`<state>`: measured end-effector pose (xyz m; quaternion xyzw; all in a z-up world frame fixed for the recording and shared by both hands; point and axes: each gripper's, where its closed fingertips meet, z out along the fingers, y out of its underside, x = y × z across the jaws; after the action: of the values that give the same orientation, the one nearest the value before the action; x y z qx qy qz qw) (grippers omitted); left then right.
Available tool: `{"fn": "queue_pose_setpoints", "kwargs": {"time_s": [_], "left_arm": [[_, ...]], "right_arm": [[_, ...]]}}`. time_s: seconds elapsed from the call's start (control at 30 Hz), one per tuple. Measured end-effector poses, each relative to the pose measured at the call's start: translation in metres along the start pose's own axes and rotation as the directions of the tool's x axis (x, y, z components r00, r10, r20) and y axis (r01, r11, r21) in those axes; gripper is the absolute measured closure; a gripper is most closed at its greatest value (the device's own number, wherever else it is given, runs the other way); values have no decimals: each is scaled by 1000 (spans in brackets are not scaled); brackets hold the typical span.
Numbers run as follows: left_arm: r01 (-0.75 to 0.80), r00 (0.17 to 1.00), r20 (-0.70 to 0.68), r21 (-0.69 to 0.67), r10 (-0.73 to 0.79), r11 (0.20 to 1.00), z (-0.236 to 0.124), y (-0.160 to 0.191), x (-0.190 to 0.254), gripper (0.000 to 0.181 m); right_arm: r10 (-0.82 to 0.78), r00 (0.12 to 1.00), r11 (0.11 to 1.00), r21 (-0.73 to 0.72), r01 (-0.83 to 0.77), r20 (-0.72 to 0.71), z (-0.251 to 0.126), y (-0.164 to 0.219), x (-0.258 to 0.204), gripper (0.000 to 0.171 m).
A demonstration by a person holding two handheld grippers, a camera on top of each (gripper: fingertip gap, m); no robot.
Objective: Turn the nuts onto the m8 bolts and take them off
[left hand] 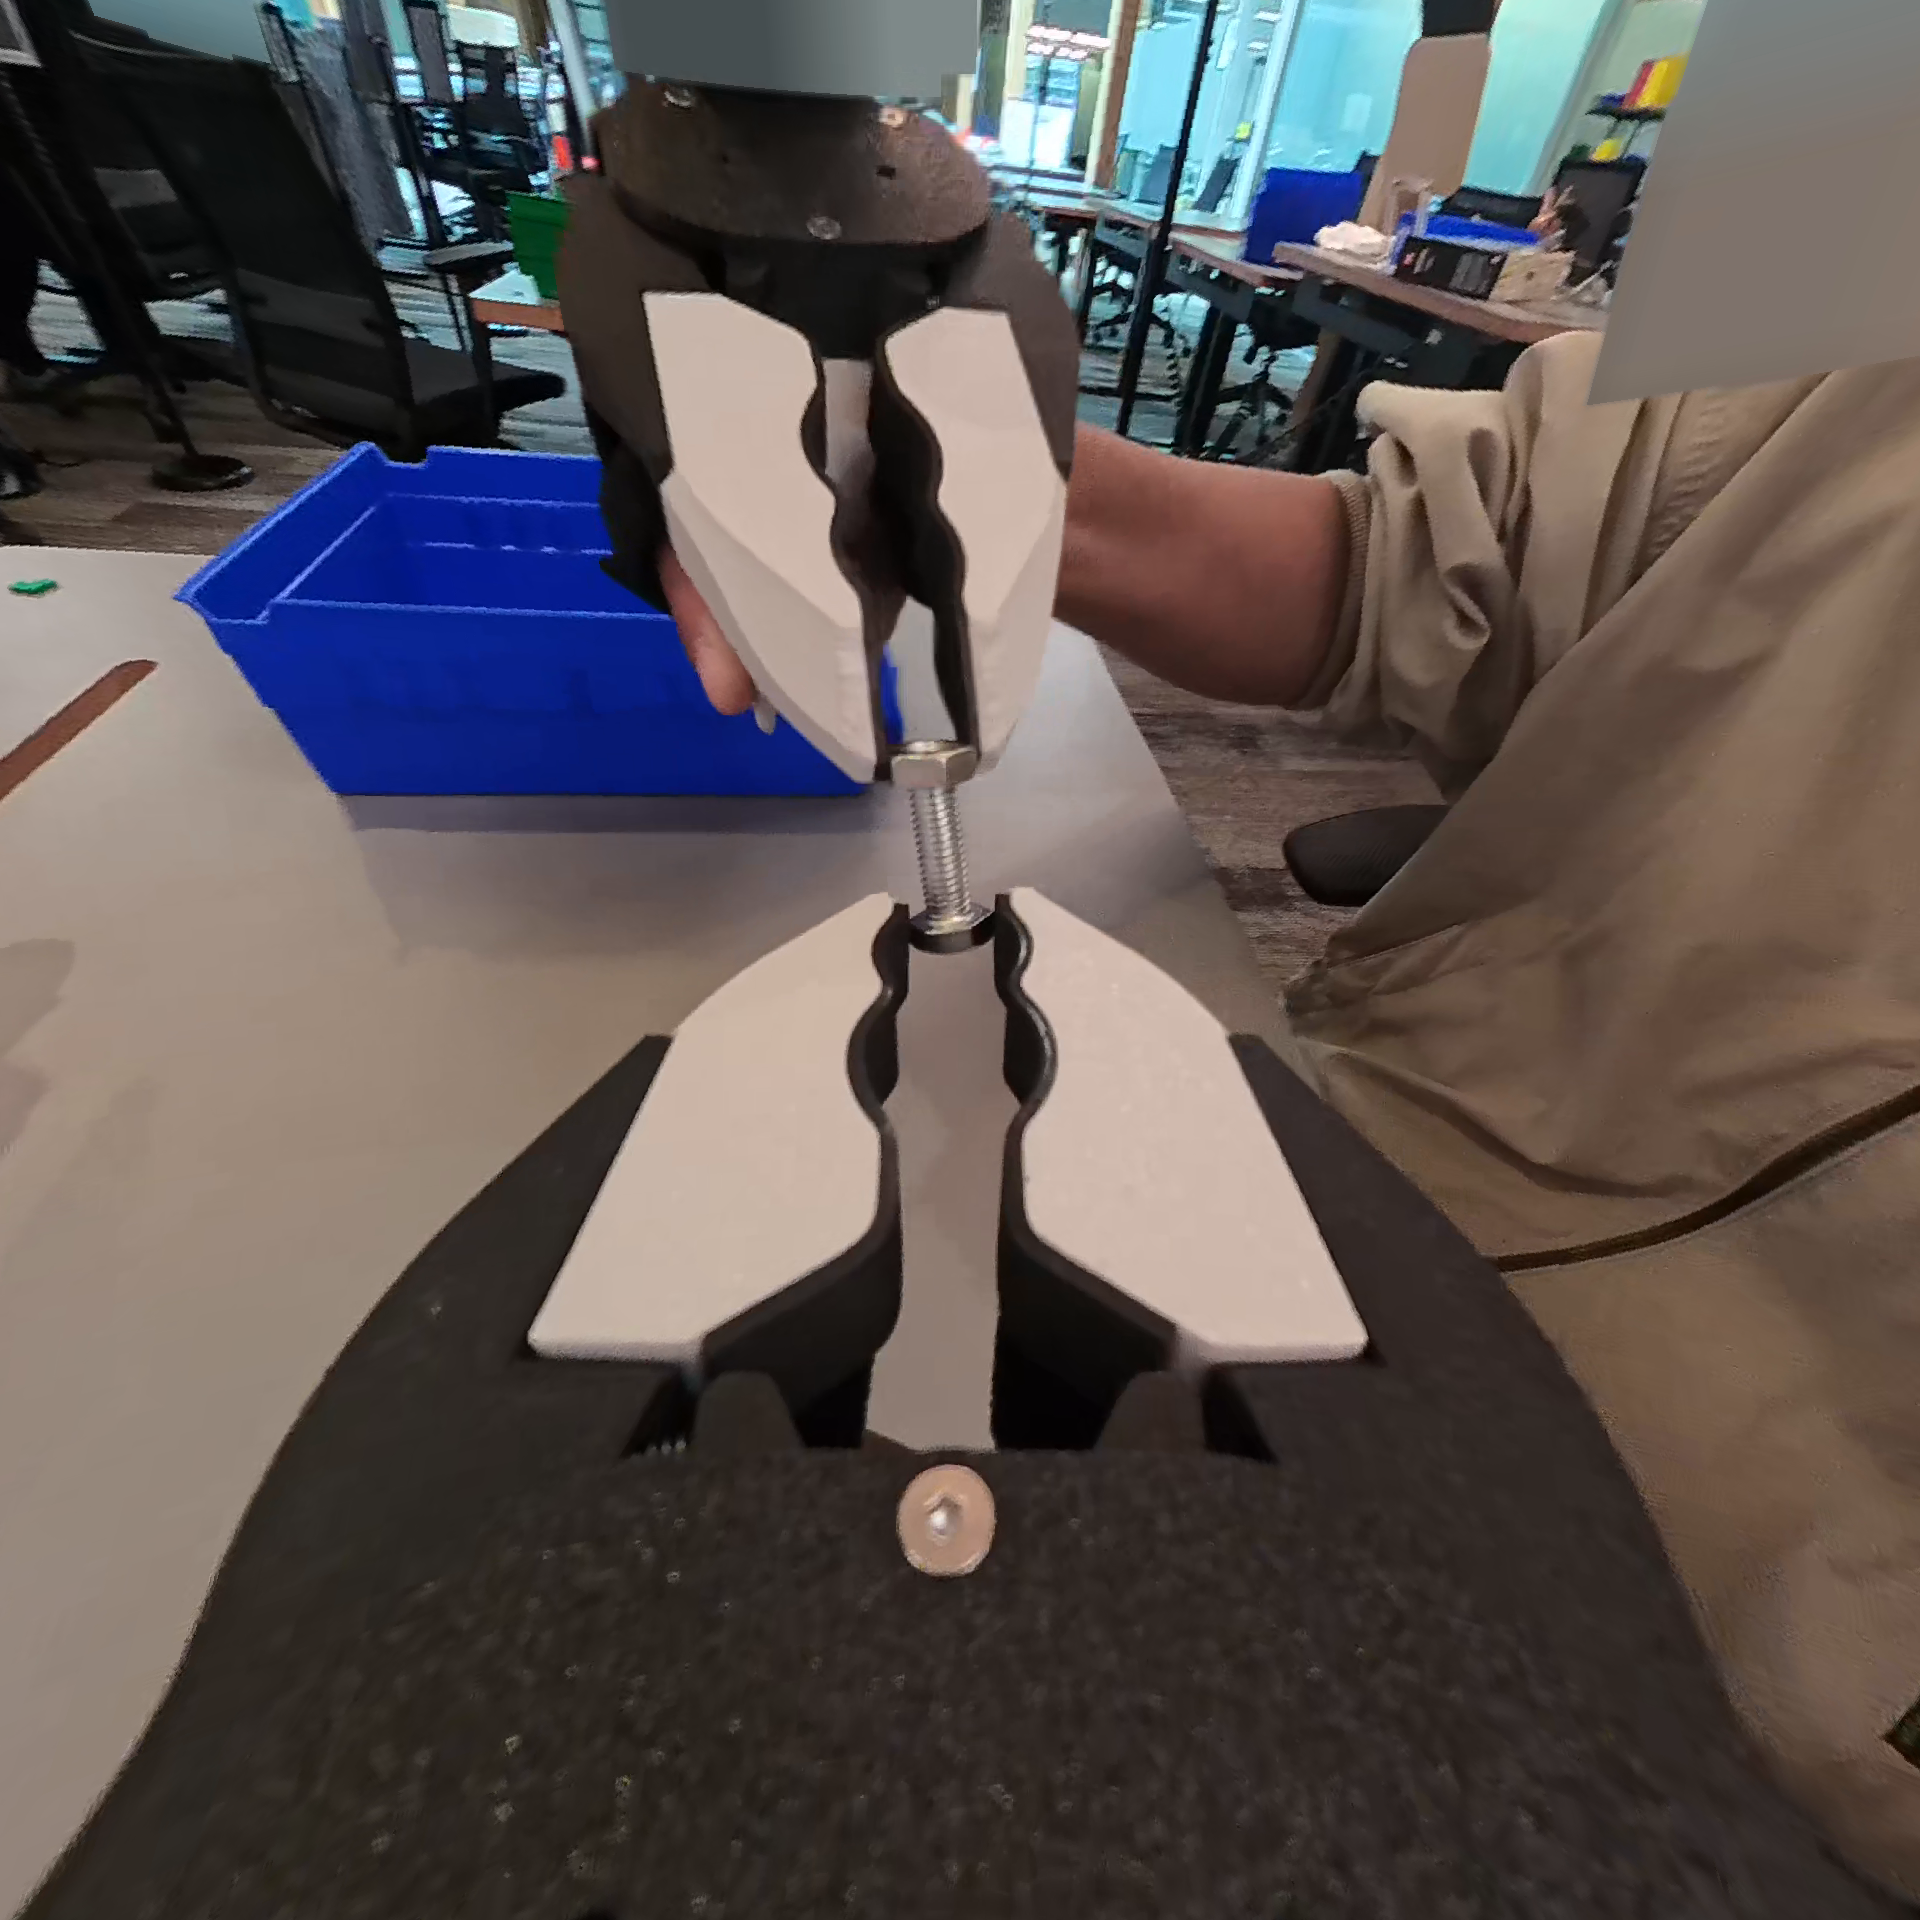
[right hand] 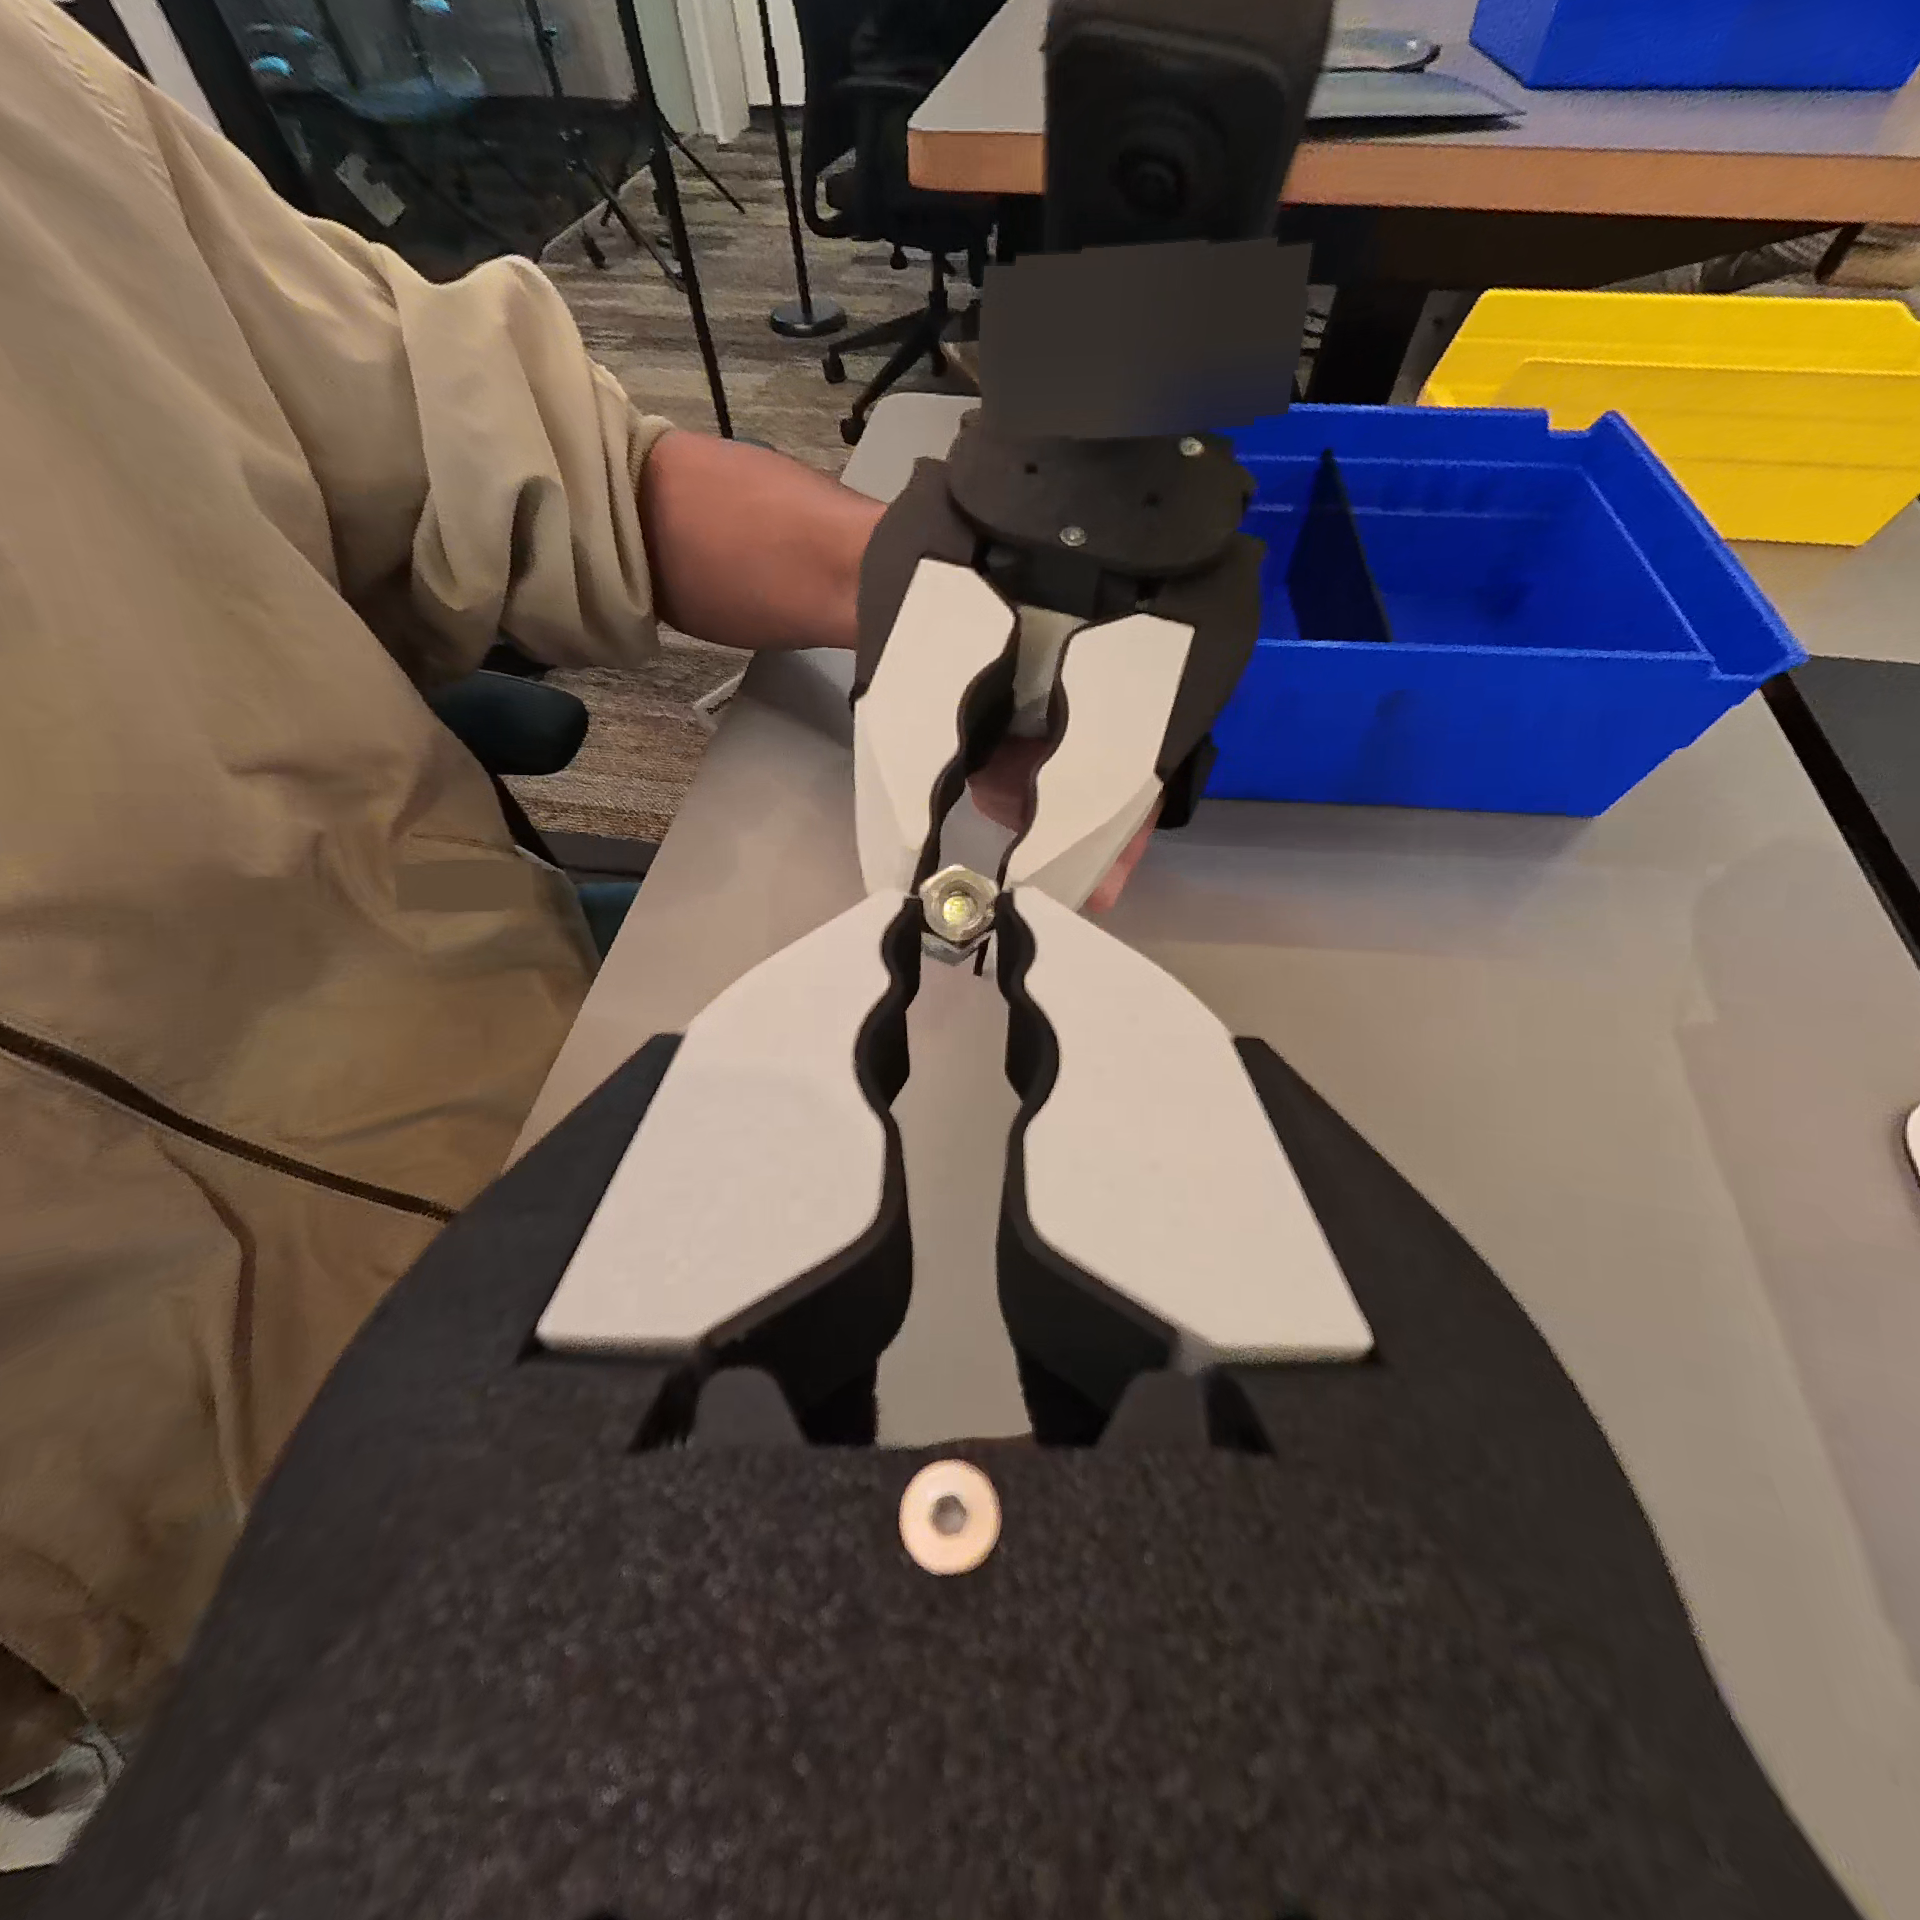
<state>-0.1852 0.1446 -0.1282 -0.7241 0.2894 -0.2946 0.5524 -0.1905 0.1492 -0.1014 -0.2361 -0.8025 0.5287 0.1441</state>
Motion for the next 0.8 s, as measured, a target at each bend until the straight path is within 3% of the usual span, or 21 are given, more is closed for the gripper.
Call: {"fn": "queue_pose_setpoints", "kwargs": {"time_s": [0.17, 0.4, 0.8], "left_arm": [[-58, 986, 156, -39, 63, 998, -1, 5, -13, 166], [-128, 899, 402, -140, 174, 982, 4, 12, -24, 166], [-94, 804, 570, -159, 169, 983, 0, 16, -31, 166]], "right_arm": [[33, 998, 999, 13, -33, -54, 1, 5, 9, 157], [57, 990, 998, 20, -55, -127, 5, 10, 16, 157], [31, 977, 999, -1, -32, -211, 11, 11, 18, 157]]}}
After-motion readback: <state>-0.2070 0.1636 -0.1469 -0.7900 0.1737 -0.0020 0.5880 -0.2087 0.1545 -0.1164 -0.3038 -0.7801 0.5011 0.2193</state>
